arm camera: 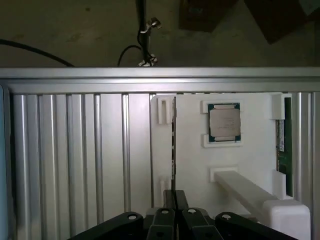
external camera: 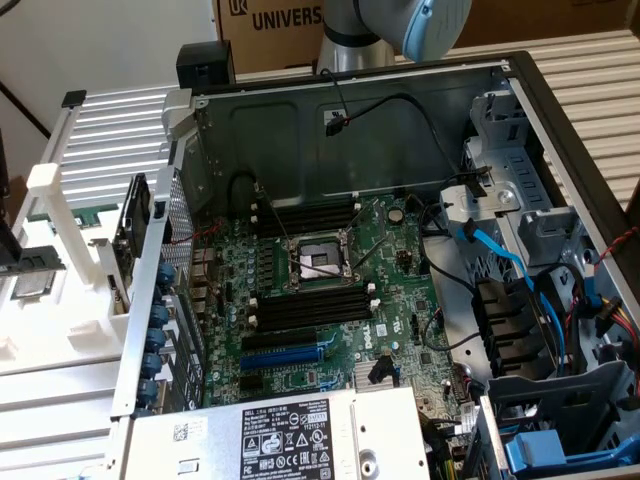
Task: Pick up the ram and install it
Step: 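Pick up the ram and move it above insertion slot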
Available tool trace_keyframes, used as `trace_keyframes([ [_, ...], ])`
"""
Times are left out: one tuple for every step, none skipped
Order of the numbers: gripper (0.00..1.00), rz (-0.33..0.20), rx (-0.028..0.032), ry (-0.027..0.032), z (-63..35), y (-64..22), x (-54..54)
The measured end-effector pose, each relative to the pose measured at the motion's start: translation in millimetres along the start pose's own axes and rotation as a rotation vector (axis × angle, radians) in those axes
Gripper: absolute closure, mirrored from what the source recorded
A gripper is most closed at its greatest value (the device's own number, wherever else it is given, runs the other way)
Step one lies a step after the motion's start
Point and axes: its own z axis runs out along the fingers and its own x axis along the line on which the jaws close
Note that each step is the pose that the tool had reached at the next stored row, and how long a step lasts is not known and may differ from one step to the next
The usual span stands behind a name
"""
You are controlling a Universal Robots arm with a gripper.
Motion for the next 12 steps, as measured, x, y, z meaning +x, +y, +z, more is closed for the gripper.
trace_keyframes([
  [0.88, 0.001, 0.001, 0.0, -3.0, -0.6, -0.2],
  [0.88, 0.001, 0.0021, 0.0001, -6.0, -1.2, -0.3],
  [0.88, 0.002, 0.0033, 0.0, -9.0, -1.8, -0.5],
  [0.88, 0.003, 0.0045, 0.0, -12.1, -2.6, -0.7],
  [0.88, 0.003, 0.0059, -0.0001, -15.0, -3.6, -0.8],
  [0.88, 0.003, 0.0072, -0.0001, -17.9, -4.7, -1.0],
  [0.88, 0.003, 0.0084, -0.0001, -20.7, -6.2, -1.2],
  [0.88, 0.003, 0.0096, -0.0002, -23.4, -7.8, -1.4],
  [0.88, 0.003, 0.011, -0.0003, -26.2, -9.7, -1.6],
  [0.88, 0.003, 0.0138, -0.0004, -31.3, -14.0, -2.1],
  [0.88, 0.003, 0.0158, -0.0005, -33.3, -16.5, -2.3],
  [0.88, 0.002, 0.0194, -0.0005, -34.6, -17.7, -2.4],
])
